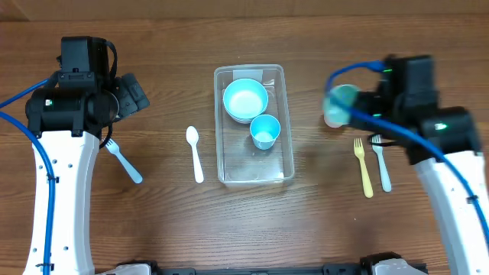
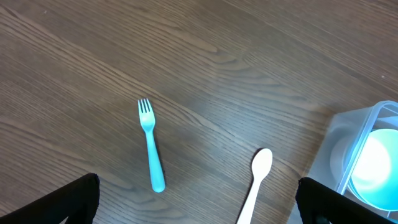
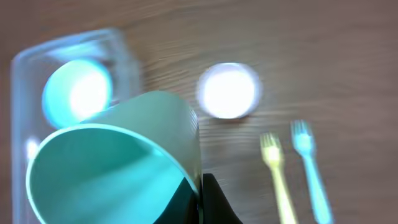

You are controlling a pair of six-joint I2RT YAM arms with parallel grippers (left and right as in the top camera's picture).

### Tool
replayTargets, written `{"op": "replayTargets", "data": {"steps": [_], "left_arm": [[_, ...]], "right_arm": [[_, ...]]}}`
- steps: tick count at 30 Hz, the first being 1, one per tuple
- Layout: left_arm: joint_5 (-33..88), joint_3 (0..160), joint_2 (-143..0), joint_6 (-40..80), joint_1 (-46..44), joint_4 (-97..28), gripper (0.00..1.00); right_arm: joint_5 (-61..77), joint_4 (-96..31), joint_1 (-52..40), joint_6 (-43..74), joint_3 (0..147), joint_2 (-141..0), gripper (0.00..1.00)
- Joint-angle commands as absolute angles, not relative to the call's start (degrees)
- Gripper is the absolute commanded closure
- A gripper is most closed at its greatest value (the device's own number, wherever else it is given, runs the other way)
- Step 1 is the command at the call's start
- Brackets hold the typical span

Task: Pack container
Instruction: 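Lower the teal cup into the blue cup in the container, release, then move the right gripper to the pink cup and grasp its rim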

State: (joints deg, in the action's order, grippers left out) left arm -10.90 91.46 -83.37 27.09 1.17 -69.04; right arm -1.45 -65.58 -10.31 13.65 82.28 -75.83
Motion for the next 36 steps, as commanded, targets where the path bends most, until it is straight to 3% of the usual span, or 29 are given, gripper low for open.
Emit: {"op": "replayTargets", "data": {"steps": [1, 6, 16, 17, 18, 19, 21, 29, 36], "left_arm": [[-10.5, 92.0, -82.8, 28.1, 1.5, -69.0, 0.00], [-10.5, 92.0, -82.8, 28.1, 1.5, -69.0, 0.00], [-10.5, 92.0, -82.8, 28.1, 1.5, -69.0, 0.00], [-10.5, 92.0, -82.8, 28.1, 1.5, -69.0, 0.00], [-10.5, 92.0, -82.8, 28.1, 1.5, -69.0, 0.00], [-10.5, 92.0, -82.8, 28.1, 1.5, -69.0, 0.00], [-10.5, 92.0, -82.8, 28.1, 1.5, -69.0, 0.00], [-10.5, 92.0, -82.8, 28.1, 1.5, -69.0, 0.00], [-10.5, 92.0, -82.8, 28.1, 1.5, -69.0, 0.00]], "right_arm": [[-1.8, -62.5, -21.9, 13.0, 83.3, -76.7, 0.96], [-2.9, -58.5, -29.9, 13.3, 83.3, -83.2, 0.96], [-2.9, -57.1, -30.4, 13.3, 83.3, -96.5, 0.96], [-2.9, -57.1, -30.4, 13.3, 83.3, -96.5, 0.94], [-2.9, -57.1, -30.4, 13.3, 83.3, -96.5, 0.66], [-2.9, -57.1, -30.4, 13.3, 83.3, -96.5, 0.56], [-2.9, -57.1, -30.4, 13.3, 83.3, -96.5, 0.26], [-2.9, -59.3, -25.8, 16.4, 86.2, -94.8, 0.23], [-2.9, -66.3, -4.7, 16.4, 85.9, -93.3, 0.23]]}}
